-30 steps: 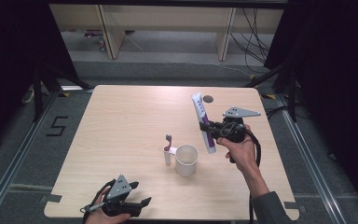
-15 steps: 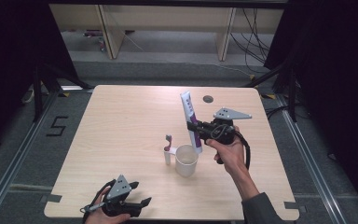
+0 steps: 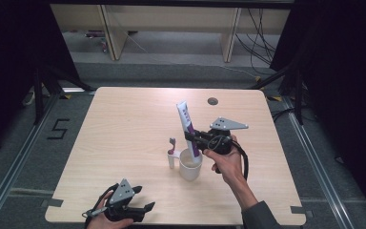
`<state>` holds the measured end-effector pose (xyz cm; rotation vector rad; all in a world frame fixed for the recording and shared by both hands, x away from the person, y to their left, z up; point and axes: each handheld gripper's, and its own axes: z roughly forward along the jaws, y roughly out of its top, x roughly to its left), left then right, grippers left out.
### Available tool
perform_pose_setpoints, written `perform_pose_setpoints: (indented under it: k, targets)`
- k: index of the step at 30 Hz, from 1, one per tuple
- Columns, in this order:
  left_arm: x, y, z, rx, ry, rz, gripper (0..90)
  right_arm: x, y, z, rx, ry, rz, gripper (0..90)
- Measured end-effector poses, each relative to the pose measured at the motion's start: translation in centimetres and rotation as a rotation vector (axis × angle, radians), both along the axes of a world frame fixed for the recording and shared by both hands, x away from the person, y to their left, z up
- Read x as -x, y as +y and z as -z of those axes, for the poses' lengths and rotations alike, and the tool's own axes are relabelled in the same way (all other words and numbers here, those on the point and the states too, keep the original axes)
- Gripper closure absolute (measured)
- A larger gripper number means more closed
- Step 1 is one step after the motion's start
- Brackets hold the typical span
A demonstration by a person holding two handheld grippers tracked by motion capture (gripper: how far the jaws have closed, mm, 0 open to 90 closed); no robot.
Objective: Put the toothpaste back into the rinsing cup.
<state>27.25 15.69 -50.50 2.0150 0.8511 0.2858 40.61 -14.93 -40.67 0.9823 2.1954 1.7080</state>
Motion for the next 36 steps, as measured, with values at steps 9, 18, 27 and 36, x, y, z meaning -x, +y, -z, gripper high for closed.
perform_pose_setpoints:
  k: [9, 18, 27, 36]
  targets:
    - [0.0, 0.0, 0.0, 0.007, -0.004, 0.0, 26.8, 0.5, 0.3, 1.3, 0.025, -0.028, -0.019, 76.9]
    - [0.0, -0.1, 0.0, 0.008, -0.001, 0.0, 26.8, 0.9, 0.2, 2.8, 0.032, -0.021, -0.02, 76.8]
    - [0.0, 0.0, 0.1, 0.012, -0.009, 0.005, 26.8, 1.1, 0.6, 3.9, 0.076, -0.028, -0.037, 76.7]
    - [0.1, 0.0, 0.0, 0.009, -0.006, 0.004, 27.1, 1.6, 0.6, 4.9, 0.126, -0.014, -0.049, 76.3]
